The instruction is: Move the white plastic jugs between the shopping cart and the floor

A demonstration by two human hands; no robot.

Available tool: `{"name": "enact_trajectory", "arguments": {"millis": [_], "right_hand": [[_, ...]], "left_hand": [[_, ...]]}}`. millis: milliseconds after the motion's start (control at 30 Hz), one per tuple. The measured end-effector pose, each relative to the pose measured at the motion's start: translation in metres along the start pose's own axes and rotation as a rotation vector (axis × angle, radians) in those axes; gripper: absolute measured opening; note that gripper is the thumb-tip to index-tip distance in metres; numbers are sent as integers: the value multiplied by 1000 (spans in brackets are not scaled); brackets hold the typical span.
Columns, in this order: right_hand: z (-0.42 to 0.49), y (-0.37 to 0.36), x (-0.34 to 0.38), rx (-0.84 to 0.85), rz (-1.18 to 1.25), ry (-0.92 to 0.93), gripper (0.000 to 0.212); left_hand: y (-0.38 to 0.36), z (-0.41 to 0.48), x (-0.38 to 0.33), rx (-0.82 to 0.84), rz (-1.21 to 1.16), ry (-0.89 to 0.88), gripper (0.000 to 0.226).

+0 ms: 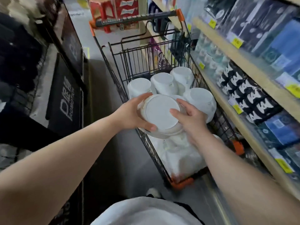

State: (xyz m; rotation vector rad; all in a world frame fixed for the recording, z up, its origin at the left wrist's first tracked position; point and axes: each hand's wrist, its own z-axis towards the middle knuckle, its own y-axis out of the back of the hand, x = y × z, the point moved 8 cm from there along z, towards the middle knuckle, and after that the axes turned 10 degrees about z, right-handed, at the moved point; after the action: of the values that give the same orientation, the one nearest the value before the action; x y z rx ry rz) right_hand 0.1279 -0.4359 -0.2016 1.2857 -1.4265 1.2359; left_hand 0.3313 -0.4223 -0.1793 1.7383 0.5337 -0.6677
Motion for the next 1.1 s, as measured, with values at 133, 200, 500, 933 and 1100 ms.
{"name": "enact_trajectory", "arguments": {"millis": [133, 200, 500, 933, 1100], "right_hand": [[30, 0, -17, -10, -72, -86, 43], [43, 5, -28, -62, -70, -143, 40], [57, -6, -93, -372, -89, -323, 70], [70, -54, -92, -495, -374, -380, 61], [16, -27, -61, -677, -280, -324, 49]], "left_hand": [[0, 46, 13, 120, 106, -4, 110], [-4, 70, 18, 218, 167, -11, 109], [-33, 145, 62, 598, 345, -90, 110], [-34, 173, 89, 671, 537, -273, 114], [-36, 155, 34, 606, 447, -436, 92]]}}
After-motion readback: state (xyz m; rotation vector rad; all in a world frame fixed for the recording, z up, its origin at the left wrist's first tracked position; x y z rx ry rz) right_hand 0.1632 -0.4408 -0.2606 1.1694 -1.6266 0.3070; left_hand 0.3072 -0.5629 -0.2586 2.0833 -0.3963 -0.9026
